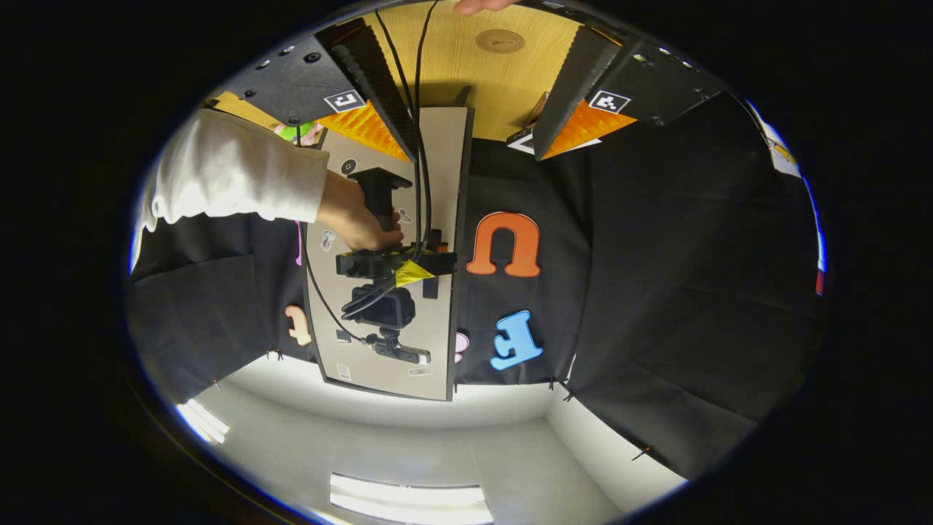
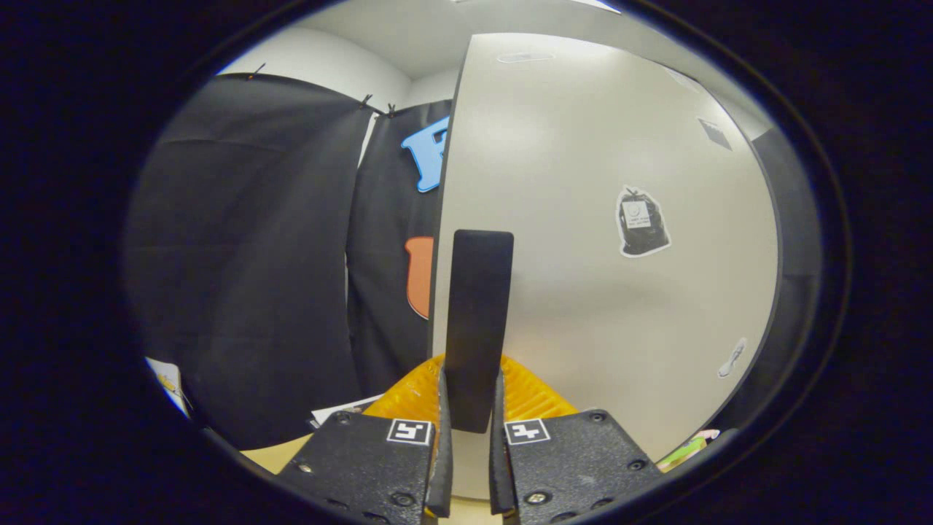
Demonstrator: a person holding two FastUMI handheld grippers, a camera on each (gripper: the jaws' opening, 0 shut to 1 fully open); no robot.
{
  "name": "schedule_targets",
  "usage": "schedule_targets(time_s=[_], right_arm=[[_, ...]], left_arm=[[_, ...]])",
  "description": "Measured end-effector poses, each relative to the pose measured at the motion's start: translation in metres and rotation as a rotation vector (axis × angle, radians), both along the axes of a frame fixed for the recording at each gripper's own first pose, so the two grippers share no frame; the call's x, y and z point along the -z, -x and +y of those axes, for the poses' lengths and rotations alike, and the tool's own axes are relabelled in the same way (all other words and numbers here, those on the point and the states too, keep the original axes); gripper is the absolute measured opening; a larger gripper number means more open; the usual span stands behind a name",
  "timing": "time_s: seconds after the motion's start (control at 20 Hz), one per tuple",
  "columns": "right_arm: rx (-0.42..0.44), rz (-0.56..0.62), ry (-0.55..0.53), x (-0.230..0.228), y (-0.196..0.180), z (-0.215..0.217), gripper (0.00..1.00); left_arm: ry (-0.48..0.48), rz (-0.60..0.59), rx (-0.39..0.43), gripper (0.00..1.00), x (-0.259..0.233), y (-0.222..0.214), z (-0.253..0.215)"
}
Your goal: Open the cabinet door with the right hand, grasp the bottle in the cabinet with the left hand and place it on the coaster, then close the cabinet door with the right hand.
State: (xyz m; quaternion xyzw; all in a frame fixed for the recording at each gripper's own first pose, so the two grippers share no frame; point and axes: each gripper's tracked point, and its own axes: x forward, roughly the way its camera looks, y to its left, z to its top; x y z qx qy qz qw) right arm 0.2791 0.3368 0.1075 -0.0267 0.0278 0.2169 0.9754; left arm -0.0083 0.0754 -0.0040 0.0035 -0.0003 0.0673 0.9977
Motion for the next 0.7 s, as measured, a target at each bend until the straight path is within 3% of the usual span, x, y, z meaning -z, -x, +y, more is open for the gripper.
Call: schedule_targets(time_s=[0.7], right_arm=[[-0.114, 0.023, -0.041, -0.005, 0.108, -0.068, 0.22]], left_arm=[[-0.004, 0.011, 0.085, 0.95, 0.0, 0.023, -0.046]])
